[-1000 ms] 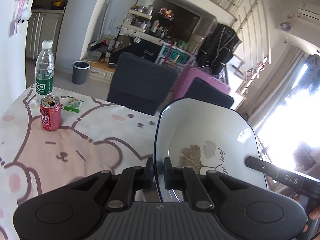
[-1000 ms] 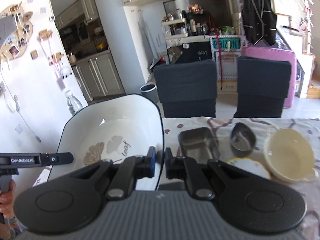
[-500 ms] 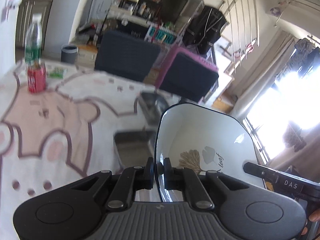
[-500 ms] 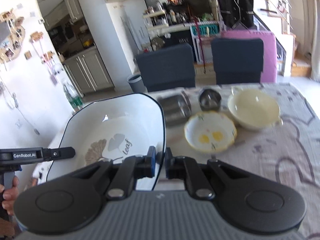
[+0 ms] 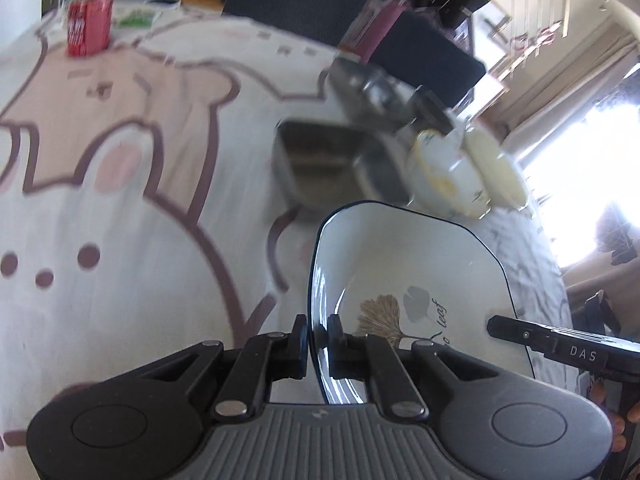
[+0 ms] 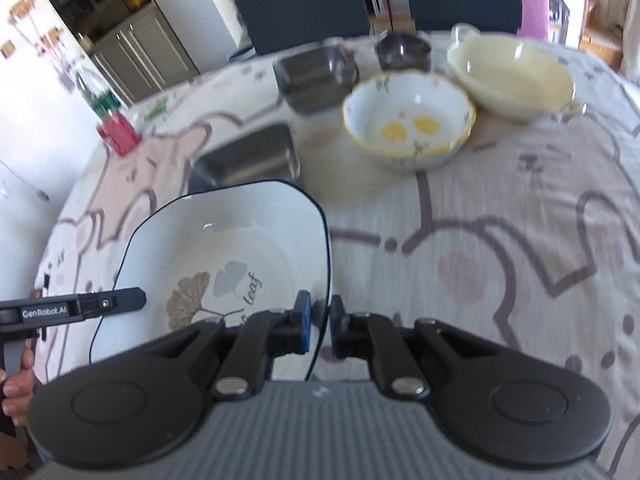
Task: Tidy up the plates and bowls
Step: 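Lift the white plate with the right tool and carry it over the table, then lower the white plate onto the tablecloth and open the right tool, then move the right tool to the cream two-handled bowl rim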
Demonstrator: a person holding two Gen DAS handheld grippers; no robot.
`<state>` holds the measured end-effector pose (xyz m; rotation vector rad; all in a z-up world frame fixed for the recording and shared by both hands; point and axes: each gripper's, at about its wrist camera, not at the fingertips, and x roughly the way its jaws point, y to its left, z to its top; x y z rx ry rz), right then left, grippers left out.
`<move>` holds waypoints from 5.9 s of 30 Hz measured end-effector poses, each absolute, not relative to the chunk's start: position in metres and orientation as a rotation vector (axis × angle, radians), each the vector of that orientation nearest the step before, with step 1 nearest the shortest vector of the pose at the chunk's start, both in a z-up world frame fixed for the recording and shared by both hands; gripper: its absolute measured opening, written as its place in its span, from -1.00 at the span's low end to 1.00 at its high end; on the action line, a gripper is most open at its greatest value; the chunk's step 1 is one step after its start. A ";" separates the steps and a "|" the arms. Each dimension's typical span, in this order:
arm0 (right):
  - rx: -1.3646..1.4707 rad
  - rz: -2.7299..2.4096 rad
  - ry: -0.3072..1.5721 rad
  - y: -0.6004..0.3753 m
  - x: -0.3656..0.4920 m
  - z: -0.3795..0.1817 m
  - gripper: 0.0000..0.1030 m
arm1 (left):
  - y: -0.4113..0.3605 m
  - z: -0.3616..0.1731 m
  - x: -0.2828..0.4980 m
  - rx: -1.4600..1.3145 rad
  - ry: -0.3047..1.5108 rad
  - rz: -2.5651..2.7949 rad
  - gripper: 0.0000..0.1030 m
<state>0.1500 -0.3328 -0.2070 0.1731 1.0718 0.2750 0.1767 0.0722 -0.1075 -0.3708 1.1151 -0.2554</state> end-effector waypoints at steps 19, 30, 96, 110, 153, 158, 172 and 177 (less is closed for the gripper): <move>0.131 0.203 1.215 -0.315 0.169 -0.248 -0.73 | 0.066 -0.137 0.196 -0.345 1.212 -0.207 -0.81; 0.107 0.193 1.225 -0.310 0.178 -0.250 -0.71 | 0.063 -0.141 0.205 -0.344 1.223 -0.192 -0.80; -0.006 0.252 1.231 -0.292 0.156 -0.262 -0.66 | 0.053 -0.149 0.206 -0.200 1.243 -0.262 -0.73; -0.021 0.262 1.224 -0.292 0.156 -0.263 -0.61 | 0.052 -0.149 0.206 -0.163 1.265 -0.279 -0.63; 0.157 0.262 0.888 -0.355 0.089 -0.173 0.99 | 0.018 -0.023 0.139 -0.072 0.882 -0.413 1.00; 0.221 0.207 0.754 -0.390 0.083 -0.140 0.99 | -0.001 0.006 0.143 -0.066 0.772 -0.443 1.00; 0.339 -0.045 0.576 -0.486 0.130 -0.119 1.00 | -0.079 0.055 0.209 -0.033 0.594 -0.533 1.00; 0.386 -0.109 0.545 -0.519 0.165 -0.132 1.00 | -0.112 0.066 0.249 -0.023 0.540 -0.551 1.00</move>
